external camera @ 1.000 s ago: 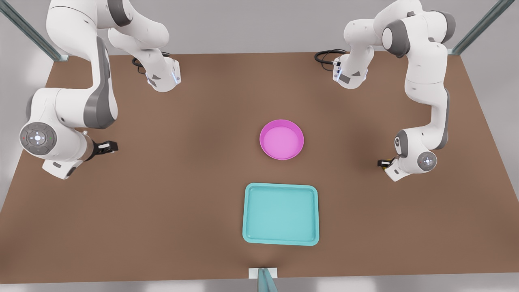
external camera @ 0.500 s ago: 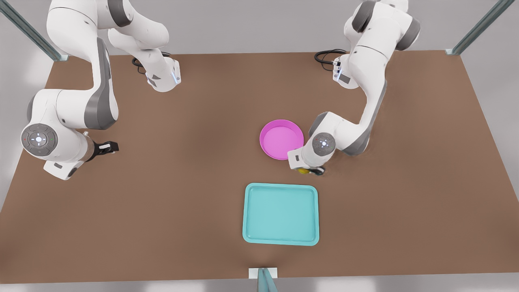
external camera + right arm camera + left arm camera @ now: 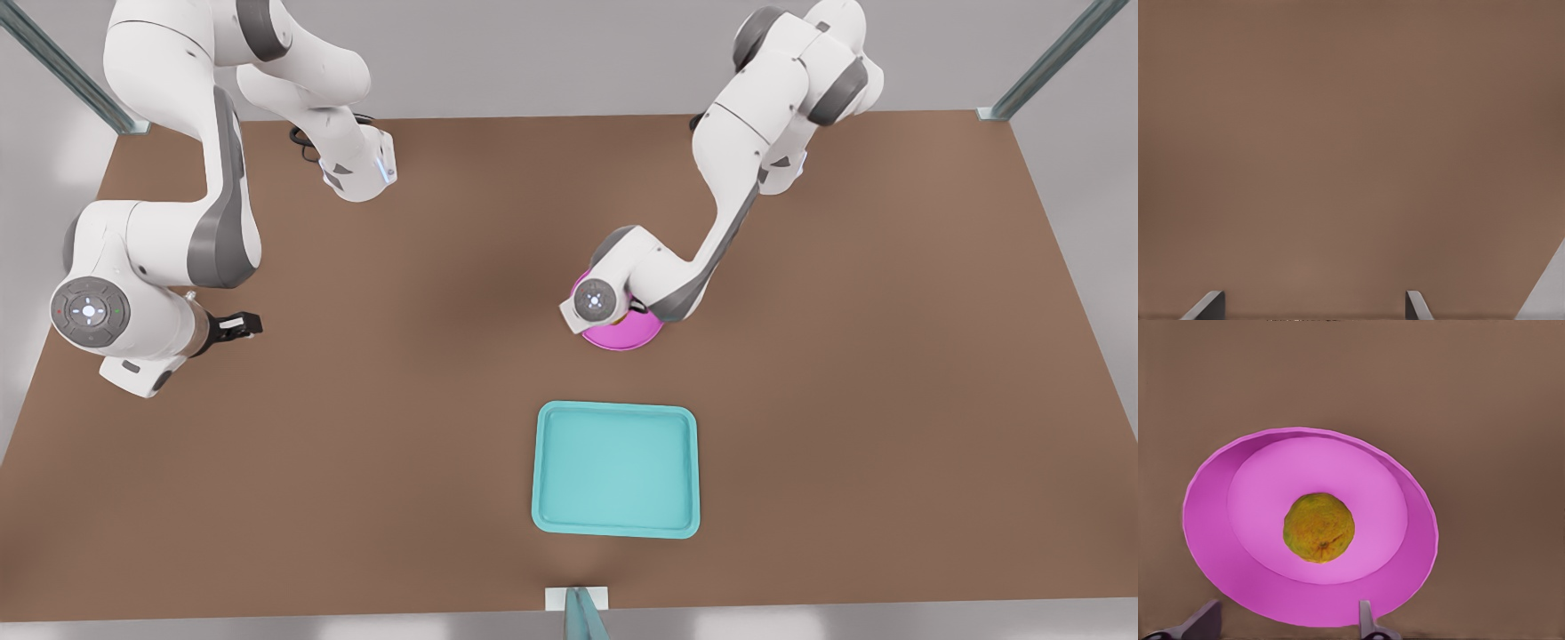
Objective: Place the orange on the plate with the left arm and the plate on the tray with the right arm
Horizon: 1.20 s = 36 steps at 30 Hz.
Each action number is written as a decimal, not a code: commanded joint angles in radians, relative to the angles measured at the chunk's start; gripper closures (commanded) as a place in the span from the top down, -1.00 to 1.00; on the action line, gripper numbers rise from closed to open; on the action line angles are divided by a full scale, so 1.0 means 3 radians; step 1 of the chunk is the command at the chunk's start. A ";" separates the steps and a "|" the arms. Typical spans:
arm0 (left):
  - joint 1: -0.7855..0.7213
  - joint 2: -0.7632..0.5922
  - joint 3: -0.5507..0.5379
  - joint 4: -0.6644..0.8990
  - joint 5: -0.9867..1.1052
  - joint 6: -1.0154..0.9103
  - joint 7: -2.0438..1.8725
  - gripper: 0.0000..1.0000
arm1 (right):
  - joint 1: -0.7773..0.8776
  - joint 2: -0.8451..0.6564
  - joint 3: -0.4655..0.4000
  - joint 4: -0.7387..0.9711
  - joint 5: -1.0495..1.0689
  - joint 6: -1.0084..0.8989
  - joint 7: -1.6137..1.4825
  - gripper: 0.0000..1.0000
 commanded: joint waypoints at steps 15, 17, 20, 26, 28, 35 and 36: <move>0.2328 -0.1600 -0.0247 0.0438 0.0477 -0.1015 0.1285 1.00 | 0.1747 0.0559 0.0016 -0.1854 0.1822 0.3536 0.1741 1.00; 0.2328 -0.1538 -0.0252 0.0500 0.0477 -0.1057 0.1280 1.00 | 0.1926 0.0646 0.0067 -0.1696 0.1822 0.3547 0.1787 1.00; 0.2343 -0.1503 -0.0231 0.0633 0.0471 -0.1052 0.1321 1.00 | 0.2182 0.0774 0.0108 -0.1485 0.2242 0.3628 0.1792 1.00; 0.2353 -0.1421 -0.0231 0.0725 0.0277 -0.1077 0.1265 1.00 | 0.2320 0.0943 0.0179 -0.1419 0.2375 0.3741 0.1813 1.00; 0.2348 -0.1375 -0.0231 0.0736 0.0287 -0.1077 0.1265 1.00 | 0.2325 0.0984 0.0210 -0.1388 0.2375 0.3736 0.1813 1.00; 0.2348 -0.1421 -0.0221 0.0736 0.0287 -0.1195 0.1265 1.00 | 0.2397 0.1096 0.0220 -0.1388 0.2370 0.3838 0.1813 1.00; 0.2348 -0.1426 -0.0221 0.0761 0.0287 -0.1236 0.1259 1.00 | 0.2397 0.1122 0.0220 -0.1388 0.2370 0.3838 0.1813 1.00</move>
